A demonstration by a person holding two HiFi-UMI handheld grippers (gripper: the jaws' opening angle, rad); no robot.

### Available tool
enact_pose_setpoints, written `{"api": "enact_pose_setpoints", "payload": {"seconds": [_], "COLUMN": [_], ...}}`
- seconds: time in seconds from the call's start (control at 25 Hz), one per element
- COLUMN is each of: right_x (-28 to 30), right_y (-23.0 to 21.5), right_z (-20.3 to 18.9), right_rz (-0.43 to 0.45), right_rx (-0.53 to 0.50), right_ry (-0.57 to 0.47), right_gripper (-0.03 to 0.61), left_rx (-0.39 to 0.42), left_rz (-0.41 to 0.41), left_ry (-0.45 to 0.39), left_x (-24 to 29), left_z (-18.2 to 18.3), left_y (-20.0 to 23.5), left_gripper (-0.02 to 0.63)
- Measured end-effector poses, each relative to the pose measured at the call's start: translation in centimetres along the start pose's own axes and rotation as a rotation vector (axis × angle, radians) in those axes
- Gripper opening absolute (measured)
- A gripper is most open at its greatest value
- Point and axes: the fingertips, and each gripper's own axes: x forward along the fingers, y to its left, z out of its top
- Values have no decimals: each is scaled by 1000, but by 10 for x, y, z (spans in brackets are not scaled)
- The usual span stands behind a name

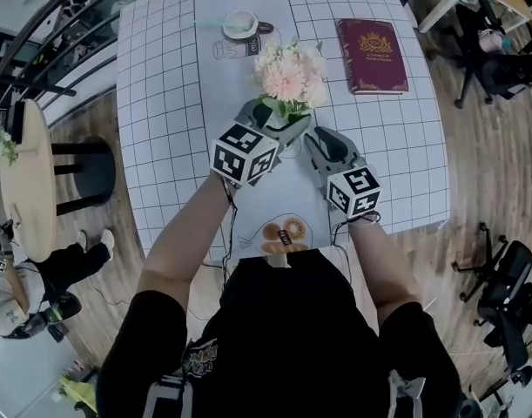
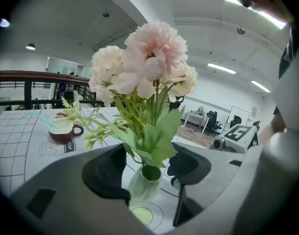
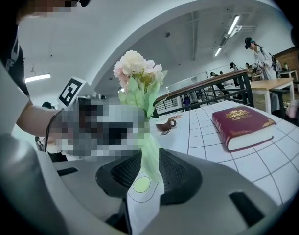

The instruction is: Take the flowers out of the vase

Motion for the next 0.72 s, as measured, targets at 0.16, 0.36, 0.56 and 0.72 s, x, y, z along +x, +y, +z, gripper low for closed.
{"api": "enact_pose_setpoints", "payload": {"seconds": [0.16, 0.36, 0.56, 0.72], "right_x": [1, 2, 4, 7], "right_y": [-1, -6, -7, -6], "right_z": [-3, -5, -7, -6], "right_rz": [2, -3, -7, -3], "right_rx": [6, 27, 40, 34], "right_ry": [5, 3, 4, 0], "right_gripper": [106, 106, 106, 106], "left_rx": [-4, -6, -12, -2], "left_rz": [1, 20, 62, 56], "left_ry": [-9, -16, -44, -48], "left_x": [6, 9, 6, 5], "left_z": [4, 6, 10, 12], "left_y": [3, 5, 11, 10], "left_gripper": [264, 260, 156, 140]}}
